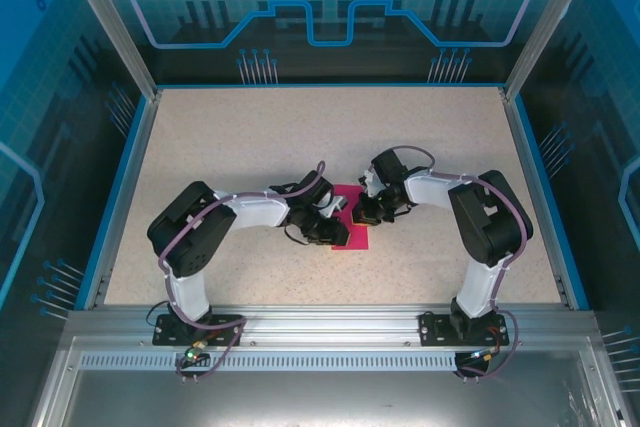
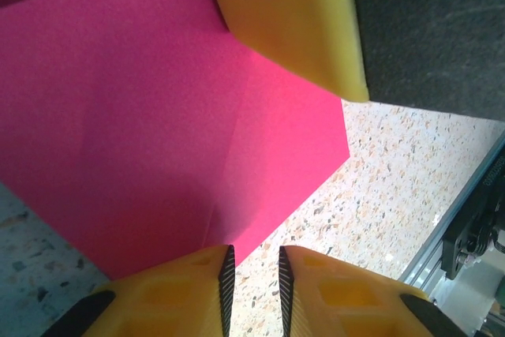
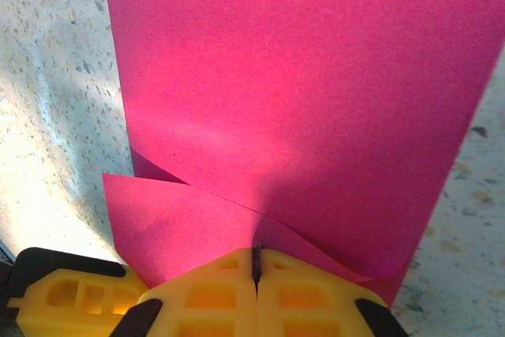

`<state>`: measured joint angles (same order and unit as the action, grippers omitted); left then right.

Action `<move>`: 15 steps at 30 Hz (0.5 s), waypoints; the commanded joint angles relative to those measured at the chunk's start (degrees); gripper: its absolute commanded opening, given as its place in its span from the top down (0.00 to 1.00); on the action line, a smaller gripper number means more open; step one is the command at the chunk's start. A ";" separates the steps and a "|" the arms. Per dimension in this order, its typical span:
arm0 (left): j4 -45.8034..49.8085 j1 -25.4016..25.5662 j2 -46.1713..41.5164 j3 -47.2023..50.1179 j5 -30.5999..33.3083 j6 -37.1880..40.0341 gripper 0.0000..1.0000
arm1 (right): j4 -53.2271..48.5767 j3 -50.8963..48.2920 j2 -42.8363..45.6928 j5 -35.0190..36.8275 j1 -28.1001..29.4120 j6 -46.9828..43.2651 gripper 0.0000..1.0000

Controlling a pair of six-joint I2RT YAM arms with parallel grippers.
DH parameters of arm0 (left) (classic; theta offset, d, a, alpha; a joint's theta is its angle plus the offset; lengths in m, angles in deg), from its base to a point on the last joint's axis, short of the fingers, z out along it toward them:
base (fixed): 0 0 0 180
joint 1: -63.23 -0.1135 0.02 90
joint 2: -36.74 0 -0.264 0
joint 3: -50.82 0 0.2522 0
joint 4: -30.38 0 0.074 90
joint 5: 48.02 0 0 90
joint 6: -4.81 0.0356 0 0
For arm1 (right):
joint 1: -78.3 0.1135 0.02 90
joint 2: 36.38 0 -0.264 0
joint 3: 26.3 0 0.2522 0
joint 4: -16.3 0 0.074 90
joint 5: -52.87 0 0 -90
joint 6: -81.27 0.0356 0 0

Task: Fold a paper plane with a square sheet of paper (fold left side to right side)
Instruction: Fold the triangle a second time at the center of the table.

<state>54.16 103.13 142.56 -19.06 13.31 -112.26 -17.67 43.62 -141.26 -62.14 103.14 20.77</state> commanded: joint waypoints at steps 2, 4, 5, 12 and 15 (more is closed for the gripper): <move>0.61 -0.52 0.88 1.36 1.58 -0.09 0.75 | -3.96 -0.08 -2.14 2.65 0.02 -0.97 1.00; 0.78 -0.51 0.88 1.69 1.84 -0.12 0.75 | -4.04 -0.07 -2.17 2.69 0.02 -0.99 1.00; 0.79 -0.47 0.90 1.88 2.01 -0.09 0.75 | -4.05 -0.08 -2.10 2.69 0.03 -1.02 1.00; 0.79 -0.73 -0.53 3.43 3.05 -0.36 0.76 | -4.16 -0.16 -2.15 2.82 -0.06 -0.97 1.00; 1.01 -0.96 -1.21 3.64 3.33 -0.38 0.76 | -4.20 -0.13 -2.22 2.71 -0.04 -1.02 1.00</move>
<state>52.50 102.95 142.27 -17.27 14.10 -112.28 -17.91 43.73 -141.33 -62.14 103.12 20.75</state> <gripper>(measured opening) 0.241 0.042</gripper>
